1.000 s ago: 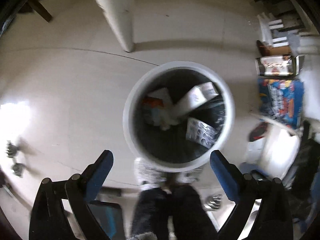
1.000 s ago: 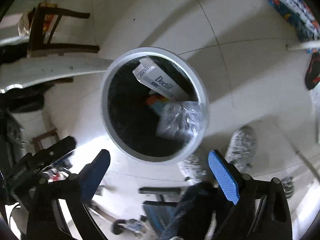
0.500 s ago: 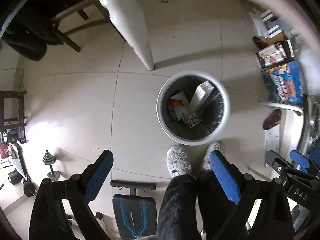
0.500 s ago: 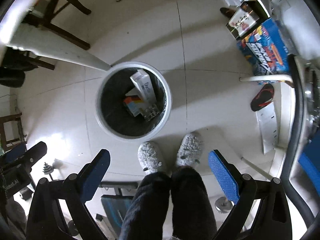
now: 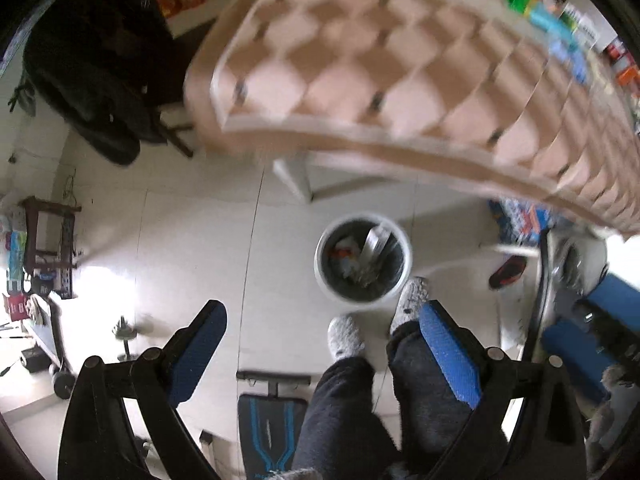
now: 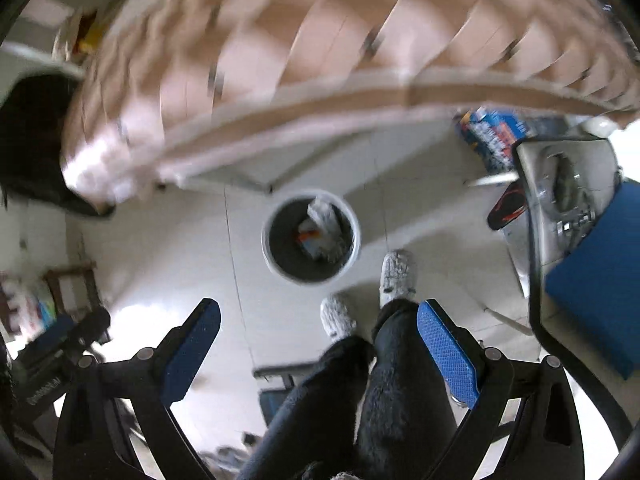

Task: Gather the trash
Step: 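Swing both tools back up toward the table, then grasp the blue plastic wrapper with the left tool while the right tool grasps the foil blister pack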

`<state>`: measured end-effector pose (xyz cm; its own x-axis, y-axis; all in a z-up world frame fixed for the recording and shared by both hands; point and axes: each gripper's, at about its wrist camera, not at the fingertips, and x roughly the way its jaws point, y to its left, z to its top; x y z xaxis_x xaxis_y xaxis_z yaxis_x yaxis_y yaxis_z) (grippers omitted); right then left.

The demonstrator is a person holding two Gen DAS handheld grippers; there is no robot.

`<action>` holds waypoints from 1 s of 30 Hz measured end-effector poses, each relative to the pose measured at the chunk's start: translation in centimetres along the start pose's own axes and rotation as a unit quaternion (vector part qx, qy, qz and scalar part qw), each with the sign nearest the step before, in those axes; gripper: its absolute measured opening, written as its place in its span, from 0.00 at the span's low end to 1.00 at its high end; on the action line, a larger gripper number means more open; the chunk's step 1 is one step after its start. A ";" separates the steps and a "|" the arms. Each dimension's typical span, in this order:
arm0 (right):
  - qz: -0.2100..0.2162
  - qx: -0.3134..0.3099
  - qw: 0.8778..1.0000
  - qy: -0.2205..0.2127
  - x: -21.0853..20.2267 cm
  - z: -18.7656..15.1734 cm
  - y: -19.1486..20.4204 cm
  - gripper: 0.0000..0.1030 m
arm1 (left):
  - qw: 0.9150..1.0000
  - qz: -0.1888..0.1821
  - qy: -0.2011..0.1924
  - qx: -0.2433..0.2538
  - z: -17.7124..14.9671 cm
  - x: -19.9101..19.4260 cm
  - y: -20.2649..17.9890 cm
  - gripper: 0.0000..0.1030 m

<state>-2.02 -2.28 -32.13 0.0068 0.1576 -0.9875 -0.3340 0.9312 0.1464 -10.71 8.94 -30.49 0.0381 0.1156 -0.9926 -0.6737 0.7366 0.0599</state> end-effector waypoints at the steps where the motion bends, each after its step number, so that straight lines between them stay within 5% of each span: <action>1: -0.001 0.008 1.000 -0.011 -1.2 1.3 -0.7 0.97 | 1.000 -0.001 -0.011 0.003 1.3 -0.8 -1.0 0.96; 8: -0.028 0.077 0.994 -0.076 -6.9 14.9 -9.4 0.97 | 0.998 0.020 -0.055 0.034 11.5 -1.5 -8.9 0.96; 13: -0.048 0.105 0.991 -0.065 -5.5 25.6 -15.1 0.97 | 0.998 0.035 -0.030 0.036 19.3 1.9 -15.2 0.96; 18: -0.053 0.101 0.993 -0.042 -2.7 33.1 -16.7 0.89 | 0.998 0.040 -0.004 0.045 24.9 4.3 -19.9 0.96; 23: -0.082 0.064 0.994 -0.024 -0.1 37.3 -15.2 0.82 | 0.998 0.031 -0.002 0.060 29.1 4.6 -23.8 0.96; 26: -0.106 0.035 0.993 -0.029 0.0 38.0 -14.0 0.70 | 0.997 0.020 -0.004 0.072 30.9 4.5 -25.8 0.95; 28: -0.106 0.033 0.993 -0.029 -0.5 38.2 -14.3 0.53 | 0.997 0.005 -0.004 0.083 31.7 4.4 -27.2 0.95; 30: -0.108 0.047 0.993 -0.019 -0.8 38.1 -15.8 0.53 | 0.995 -0.013 -0.004 0.095 32.4 4.3 -28.7 0.95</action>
<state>39.20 -4.59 -31.39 0.1045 -0.0383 -0.9938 -0.2322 0.9707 -0.0619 32.67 9.88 -33.06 0.0604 0.0989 -0.9933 -0.5205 0.8522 0.0532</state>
